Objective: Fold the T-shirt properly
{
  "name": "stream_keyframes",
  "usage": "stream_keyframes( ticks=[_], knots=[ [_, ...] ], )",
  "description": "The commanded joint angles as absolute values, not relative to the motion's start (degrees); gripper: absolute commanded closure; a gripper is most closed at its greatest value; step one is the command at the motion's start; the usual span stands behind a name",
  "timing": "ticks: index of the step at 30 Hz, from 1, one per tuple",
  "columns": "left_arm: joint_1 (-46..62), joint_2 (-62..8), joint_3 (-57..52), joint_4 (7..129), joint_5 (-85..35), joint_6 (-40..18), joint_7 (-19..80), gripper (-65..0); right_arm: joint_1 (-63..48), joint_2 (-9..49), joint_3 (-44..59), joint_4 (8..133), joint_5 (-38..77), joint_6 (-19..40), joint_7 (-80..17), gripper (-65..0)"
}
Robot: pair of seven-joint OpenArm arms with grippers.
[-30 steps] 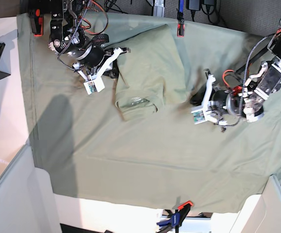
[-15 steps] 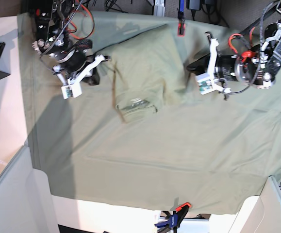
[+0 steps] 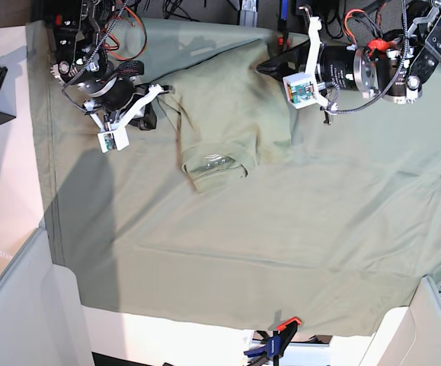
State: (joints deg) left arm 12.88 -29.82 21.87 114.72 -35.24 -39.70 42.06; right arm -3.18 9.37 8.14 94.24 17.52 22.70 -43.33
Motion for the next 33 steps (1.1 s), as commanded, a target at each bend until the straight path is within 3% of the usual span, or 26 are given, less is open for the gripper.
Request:
stream_keyframes(
  ticks=[1,16,26,33],
  knots=[
    [12.73,-29.98,22.50,115.18,-35.66,-40.00,40.93,0.0,-2.42,9.65,8.40,94.96,18.04,22.94,-42.24,0.0],
    [10.72,-23.46,30.04,105.19,-24.38,-40.00,37.50,0.0,-2.39,8.40,8.38,94.91,19.11,22.94,-42.87,0.0],
    [3.14,-24.18,30.02,97.17,-20.71,-40.00,37.08,0.0,-2.42,8.43,8.40,94.91,19.09,22.94,-42.87,0.0],
    [-3.16,-29.43,29.98,95.66,-20.73,-40.00,37.04,0.0,-2.42,8.40,8.40,94.91,19.09,22.94,-42.92,0.0]
  ],
)
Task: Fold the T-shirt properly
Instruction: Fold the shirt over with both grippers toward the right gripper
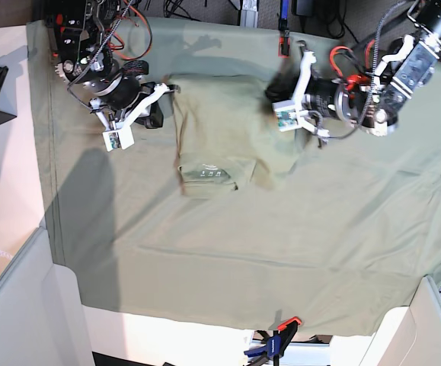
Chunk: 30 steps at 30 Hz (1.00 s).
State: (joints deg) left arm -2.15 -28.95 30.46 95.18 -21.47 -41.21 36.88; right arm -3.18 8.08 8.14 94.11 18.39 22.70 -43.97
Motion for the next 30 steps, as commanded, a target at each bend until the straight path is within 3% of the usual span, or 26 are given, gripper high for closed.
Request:
stream_keyframes(
  ticks=[1,9,14,22,25,30],
  knots=[
    [-3.86,-30.41,29.98,95.66,-20.75,-40.00,37.06,0.0,-2.42,8.43,8.40,94.91,19.09,22.94,-42.92,0.0],
    [-4.75,-35.46,29.98,95.66,-21.21,-40.00,35.64,0.0,-2.37,8.40,8.38,94.91,19.14,22.92,-42.78,0.0],
    [-4.34,-35.42,29.98,96.95,-29.95,-40.00,40.03,0.0,-2.31,8.49,8.40,95.07,19.53,22.92,-42.61,0.0],
    [2.42,-38.72,25.50,114.91,-32.84,-40.00,42.02,0.0,1.50,8.27,9.74,101.36,25.06,22.96,-43.77,0.0],
    [3.33,-39.35,24.05,117.71,-32.93,-40.00,40.01,0.0,2.98,6.00,8.99,101.34,28.21,23.44,-43.77,0.0],
    [1.56,-35.81,23.97,112.16,-28.82,-40.00,35.31,0.0,3.64,0.34,1.52,100.47,27.00,24.47,-42.78,0.0]
  ],
)
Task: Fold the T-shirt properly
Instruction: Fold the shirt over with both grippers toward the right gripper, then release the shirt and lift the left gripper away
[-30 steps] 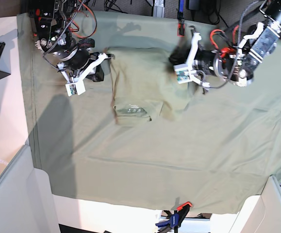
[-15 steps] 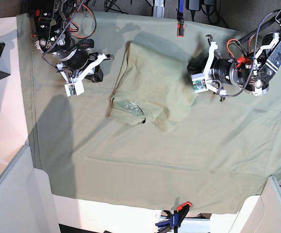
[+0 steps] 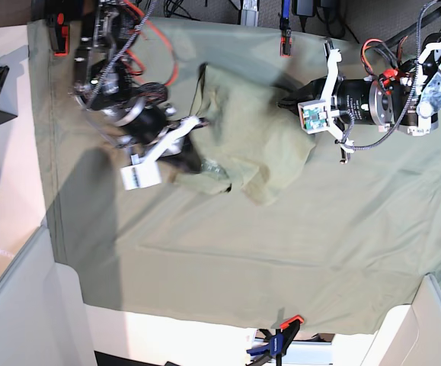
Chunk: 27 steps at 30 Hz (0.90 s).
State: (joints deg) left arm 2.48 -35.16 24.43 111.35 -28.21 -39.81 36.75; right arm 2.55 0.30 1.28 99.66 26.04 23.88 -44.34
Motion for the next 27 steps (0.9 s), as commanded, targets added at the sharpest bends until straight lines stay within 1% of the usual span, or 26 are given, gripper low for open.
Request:
stream_keyframes(
  ticks=[1,6,10,12,21,27],
  knots=[
    [0.62,-34.46,23.97,110.24,-28.88,-40.00,35.33,0.0,3.97,-0.34,-0.51,100.09,25.19,24.49,-42.30,0.0],
    [-4.25,-28.73,23.97,99.39,-28.71,-40.00,34.02,0.0,7.64,-1.13,-8.47,93.19,16.82,24.45,-39.48,0.0],
    [-5.82,-27.03,23.97,93.12,-27.07,-40.00,32.27,0.0,10.09,-1.10,-10.11,85.12,15.00,24.45,-38.54,0.0],
    [-5.85,-26.94,23.97,91.48,-26.96,-40.00,31.68,0.0,10.52,-0.93,-10.09,83.53,14.06,24.43,-37.87,0.0],
    [-3.70,-26.39,23.97,89.95,-27.33,-40.00,32.01,0.0,10.92,0.12,-10.09,83.02,13.28,24.40,-37.28,0.0],
    [-3.60,-26.46,23.94,92.12,-35.75,-40.00,36.88,0.0,11.07,0.14,-8.93,84.29,13.28,24.38,-37.10,0.0]
  ],
)
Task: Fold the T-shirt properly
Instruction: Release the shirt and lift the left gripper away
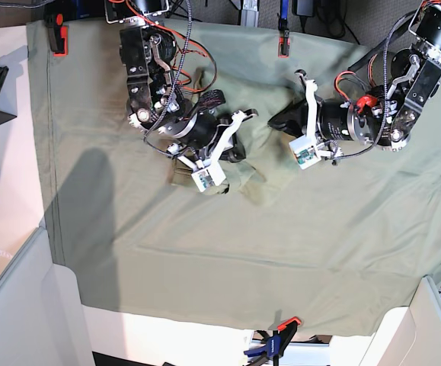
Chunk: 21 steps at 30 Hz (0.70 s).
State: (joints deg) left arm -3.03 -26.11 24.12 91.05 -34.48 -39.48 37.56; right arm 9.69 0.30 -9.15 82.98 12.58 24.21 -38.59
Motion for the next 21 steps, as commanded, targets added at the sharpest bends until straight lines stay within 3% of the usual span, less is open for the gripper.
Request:
stream_keyframes(
  ticks=[1,14,21],
  knots=[
    [-3.60,-26.61,23.73,93.25,-36.62,-40.00,36.91,0.0,11.07,0.14,-8.49,85.06,13.30,24.38,-37.10,0.0],
    [4.27,-29.69,8.56,105.73,-45.67,-40.00,42.54,0.0,10.24,0.40,0.14,95.70,17.82,24.43,-43.11,0.0],
    [14.98,-31.33,-2.81,113.45,-48.18,-40.00,42.76,0.0,2.76,5.06,6.26,102.41,20.86,24.45,-44.10,0.0]
  ],
)
